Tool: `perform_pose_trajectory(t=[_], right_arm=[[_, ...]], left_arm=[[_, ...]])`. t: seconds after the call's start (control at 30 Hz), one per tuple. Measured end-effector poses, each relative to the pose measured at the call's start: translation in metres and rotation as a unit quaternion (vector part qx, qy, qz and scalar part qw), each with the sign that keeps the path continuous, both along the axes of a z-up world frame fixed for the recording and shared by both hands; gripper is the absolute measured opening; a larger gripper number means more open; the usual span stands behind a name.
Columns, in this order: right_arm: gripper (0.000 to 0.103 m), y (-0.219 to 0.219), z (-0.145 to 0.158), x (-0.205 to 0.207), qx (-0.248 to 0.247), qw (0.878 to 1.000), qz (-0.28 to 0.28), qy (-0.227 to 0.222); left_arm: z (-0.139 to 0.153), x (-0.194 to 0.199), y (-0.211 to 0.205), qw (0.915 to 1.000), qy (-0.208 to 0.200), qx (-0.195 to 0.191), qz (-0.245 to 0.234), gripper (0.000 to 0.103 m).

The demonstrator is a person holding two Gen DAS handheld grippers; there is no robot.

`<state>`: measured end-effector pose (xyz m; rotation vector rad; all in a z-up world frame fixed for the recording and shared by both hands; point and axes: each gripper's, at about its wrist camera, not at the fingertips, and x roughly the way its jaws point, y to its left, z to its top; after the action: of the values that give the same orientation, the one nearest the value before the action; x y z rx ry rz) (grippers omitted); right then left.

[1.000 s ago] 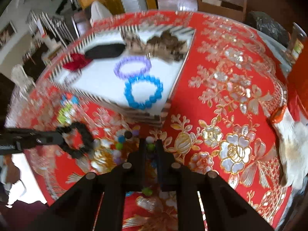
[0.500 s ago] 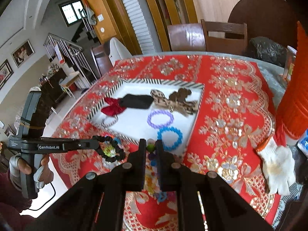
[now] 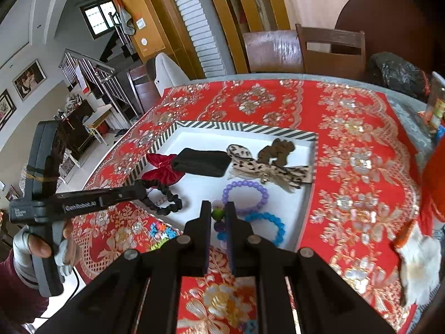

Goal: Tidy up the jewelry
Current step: 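Carry the scrunchie and multicoloured bracelet into the tray and open both tools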

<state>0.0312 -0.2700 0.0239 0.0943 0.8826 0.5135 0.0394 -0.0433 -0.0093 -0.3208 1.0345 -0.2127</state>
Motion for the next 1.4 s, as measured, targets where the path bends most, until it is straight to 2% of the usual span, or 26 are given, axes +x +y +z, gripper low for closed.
perform_pose_trajectory(t=[0.53, 0.7, 0.93, 1.4], right_arm=[[0.01, 0.055, -0.024, 0.018, 0.009, 0.999, 0.031, 0.032], [0.01, 0.052, -0.038, 0.028, 0.007, 0.999, 0.018, 0.049], [0.01, 0.028, -0.067, 0.042, -0.001, 0.996, -0.032, 0.081], [0.01, 0.034, -0.08, 0.042, -0.025, 0.996, -0.039, 0.076]], left_arm=[[-0.017, 0.022, 0.009, 0.9996, 0.008, 0.025, 0.013, 0.019], [-0.024, 0.025, 0.012, 0.9992, 0.014, 0.033, 0.017, 0.019], [-0.031, 0.027, 0.012, 0.9988, 0.018, 0.041, 0.019, 0.019], [-0.039, 0.03, 0.011, 0.9982, 0.017, 0.053, 0.022, 0.019]])
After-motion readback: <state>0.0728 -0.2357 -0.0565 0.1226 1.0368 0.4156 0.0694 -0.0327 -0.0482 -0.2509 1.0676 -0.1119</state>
